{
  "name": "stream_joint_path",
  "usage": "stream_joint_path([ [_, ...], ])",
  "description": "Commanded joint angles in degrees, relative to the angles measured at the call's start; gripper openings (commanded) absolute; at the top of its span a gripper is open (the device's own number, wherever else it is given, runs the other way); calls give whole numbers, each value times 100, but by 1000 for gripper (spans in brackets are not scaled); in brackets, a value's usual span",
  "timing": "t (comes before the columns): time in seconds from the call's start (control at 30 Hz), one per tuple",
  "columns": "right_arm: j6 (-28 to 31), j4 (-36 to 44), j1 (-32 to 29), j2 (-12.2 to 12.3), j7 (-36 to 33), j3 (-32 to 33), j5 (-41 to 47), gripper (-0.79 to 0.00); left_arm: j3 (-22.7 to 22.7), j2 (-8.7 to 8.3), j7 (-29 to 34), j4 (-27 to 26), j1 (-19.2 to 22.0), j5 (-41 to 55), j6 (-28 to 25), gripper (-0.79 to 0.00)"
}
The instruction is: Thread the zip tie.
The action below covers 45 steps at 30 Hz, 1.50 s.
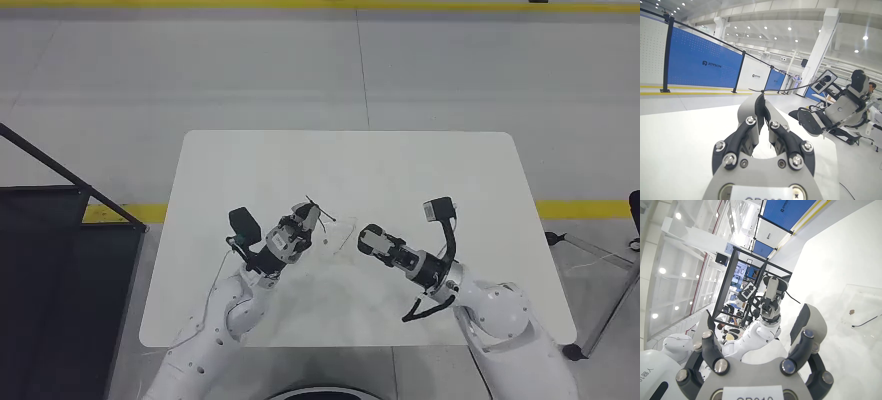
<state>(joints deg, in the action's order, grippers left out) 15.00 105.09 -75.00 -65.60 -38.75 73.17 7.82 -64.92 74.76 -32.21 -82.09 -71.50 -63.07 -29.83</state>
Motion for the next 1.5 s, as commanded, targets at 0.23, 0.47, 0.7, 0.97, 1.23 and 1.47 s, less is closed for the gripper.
stream_joint_path([
  [0.23,529,-83,-47,-18,311,-80,-229,0,66,86,411,-113,-5,1035,130,-785],
  [0.47,979,-230,-54,-28,538,-135,-642,-49,120,124,1176,-22,152,2051,-366,-785],
  [0.7,787,-291,74,-70,851,-401,-1309,-77,135,134,1334,-180,70,2128,-489,-785],
  [0.97,620,-464,256,-129,1243,-605,-1669,-157,52,128,1332,-308,-57,2081,-600,-785],
  [1.23,502,-586,374,-178,1439,-766,-1848,-366,22,135,1379,-341,-98,2044,-617,-785],
  [1.47,412,-651,450,-203,1406,-844,-1896,-403,19,153,1437,-288,-54,2088,-632,-785],
])
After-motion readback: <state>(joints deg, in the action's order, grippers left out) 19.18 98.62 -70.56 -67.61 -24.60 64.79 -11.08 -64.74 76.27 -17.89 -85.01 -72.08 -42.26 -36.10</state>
